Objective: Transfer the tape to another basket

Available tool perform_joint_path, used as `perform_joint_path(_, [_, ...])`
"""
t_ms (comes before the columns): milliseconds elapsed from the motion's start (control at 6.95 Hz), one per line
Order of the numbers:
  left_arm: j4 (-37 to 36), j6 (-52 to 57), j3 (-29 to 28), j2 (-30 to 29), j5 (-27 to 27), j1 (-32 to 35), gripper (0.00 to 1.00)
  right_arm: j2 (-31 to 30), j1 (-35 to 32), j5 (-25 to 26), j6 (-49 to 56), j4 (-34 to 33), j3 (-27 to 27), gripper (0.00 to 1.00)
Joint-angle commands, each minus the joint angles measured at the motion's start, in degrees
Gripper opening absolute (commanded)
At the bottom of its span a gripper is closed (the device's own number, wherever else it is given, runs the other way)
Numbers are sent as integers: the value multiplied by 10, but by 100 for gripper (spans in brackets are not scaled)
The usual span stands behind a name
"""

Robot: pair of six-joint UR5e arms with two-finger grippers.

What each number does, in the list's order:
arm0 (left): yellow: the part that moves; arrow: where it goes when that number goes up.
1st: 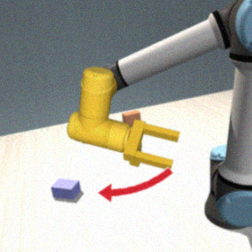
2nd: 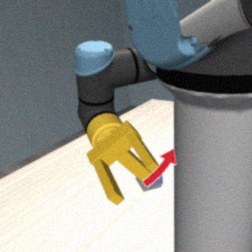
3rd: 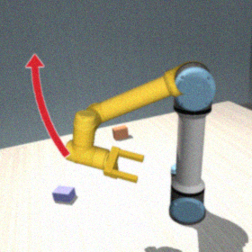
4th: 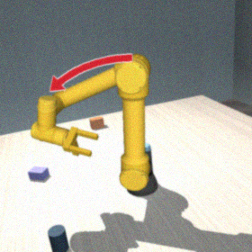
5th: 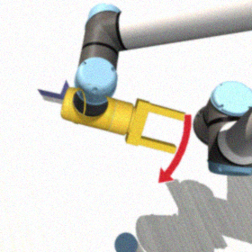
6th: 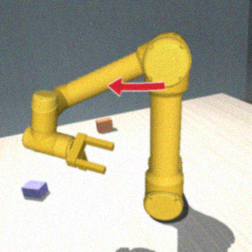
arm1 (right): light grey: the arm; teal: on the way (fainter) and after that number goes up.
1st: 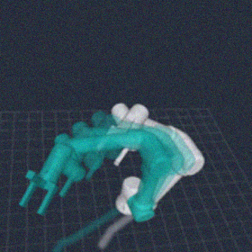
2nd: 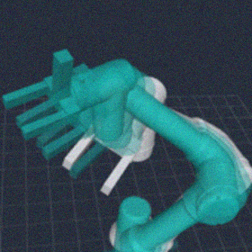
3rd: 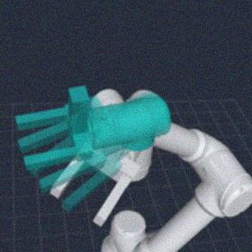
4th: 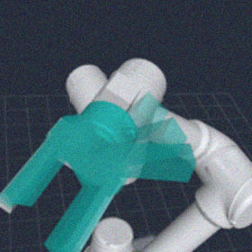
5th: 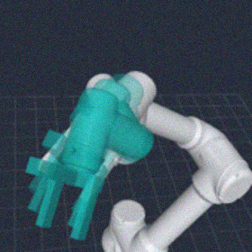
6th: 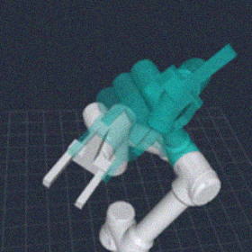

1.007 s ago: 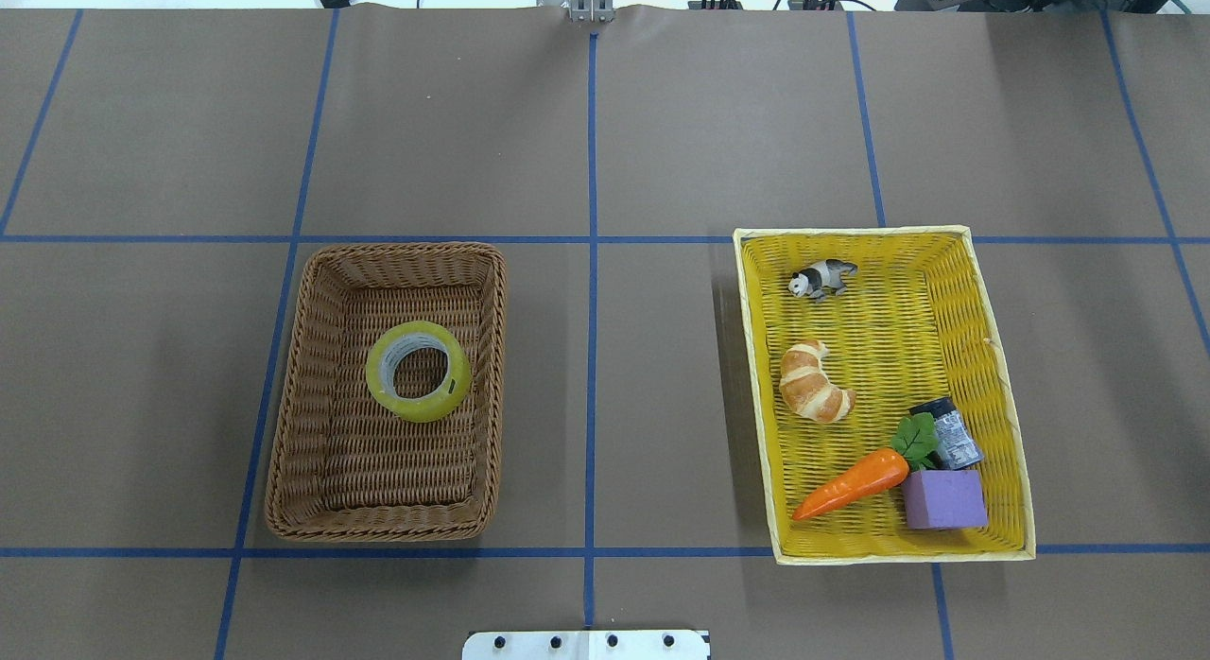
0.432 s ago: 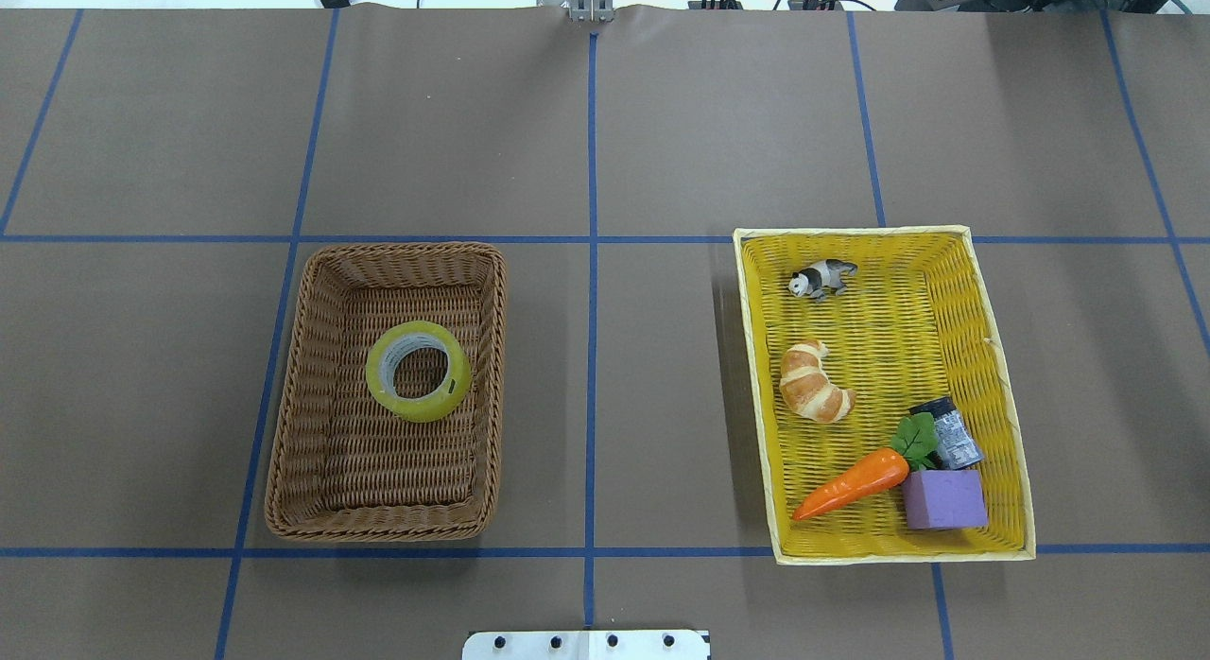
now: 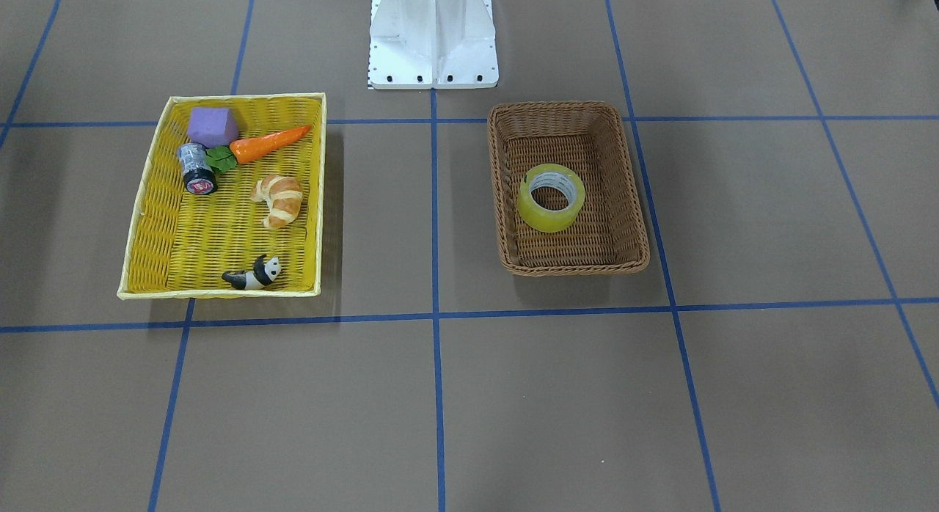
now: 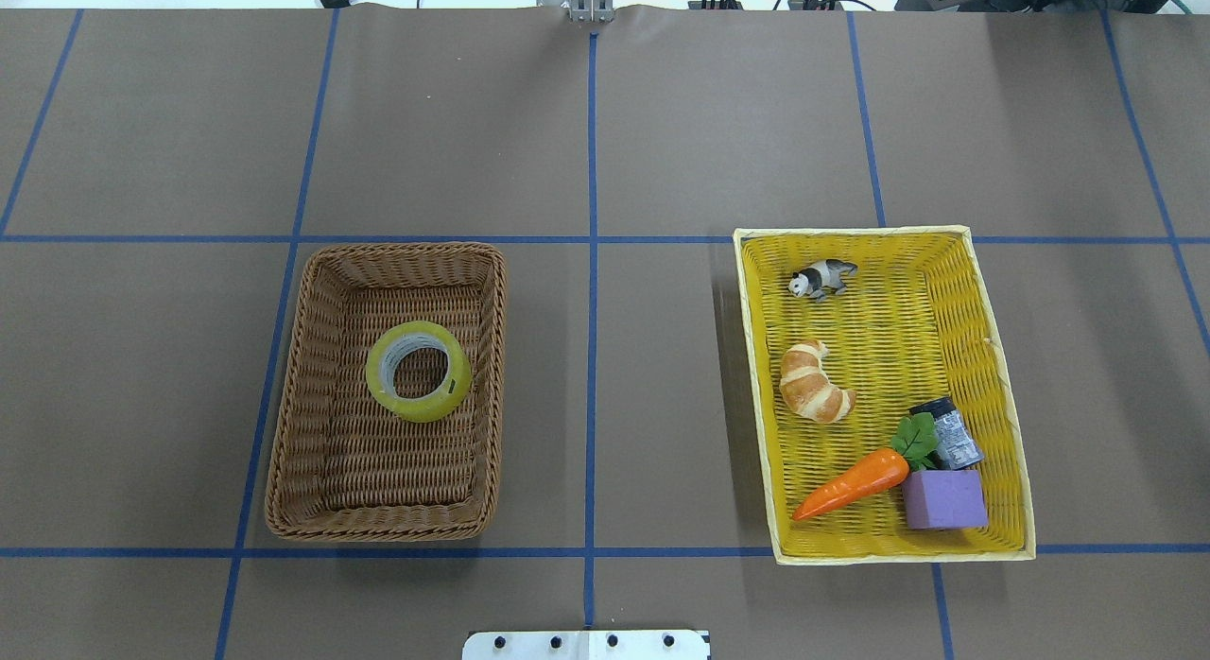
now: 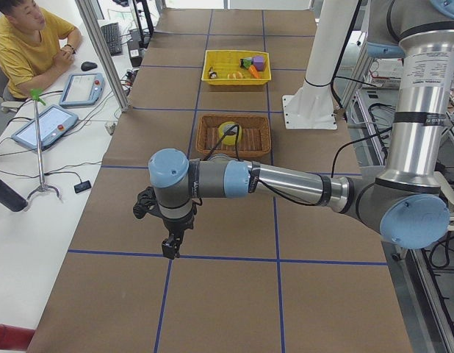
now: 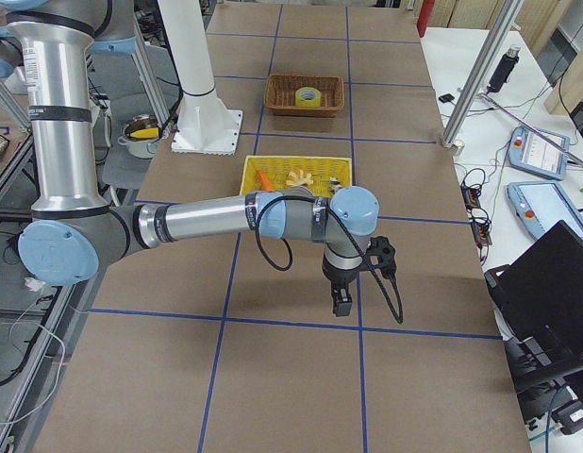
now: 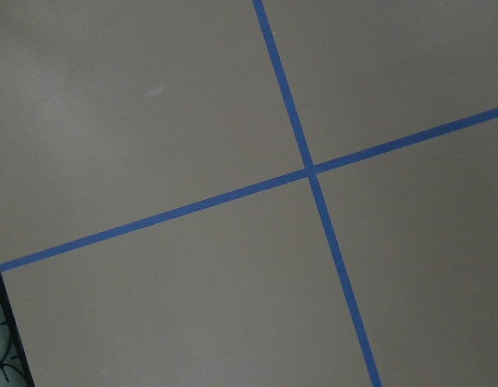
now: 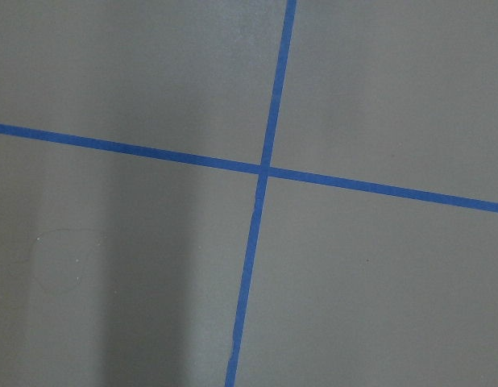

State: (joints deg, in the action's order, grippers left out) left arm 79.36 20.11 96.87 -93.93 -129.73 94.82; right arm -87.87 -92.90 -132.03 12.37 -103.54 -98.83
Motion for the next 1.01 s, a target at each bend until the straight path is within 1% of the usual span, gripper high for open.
perform_joint_path(0, [6, -68, 16, 4, -2, 1, 99, 0, 0, 0, 0, 0, 6, 100])
perform_joint_path(144, [11, -89, 21, 6, -2, 1, 99, -1, 0, 0, 0, 0, 9, 100])
perform_joint_path(288, [11, -88, 21, 6, -2, 0, 99, -2, 0, -1, -1, 0, 11, 100])
perform_joint_path(576, [14, -90, -8, 9, -2, -1, 99, -2, 0, -1, -3, 0, 13, 100])
perform_joint_path(863, [15, -89, -12, 16, -1, -3, 99, -1, 0, -1, -4, 2, 21, 100])
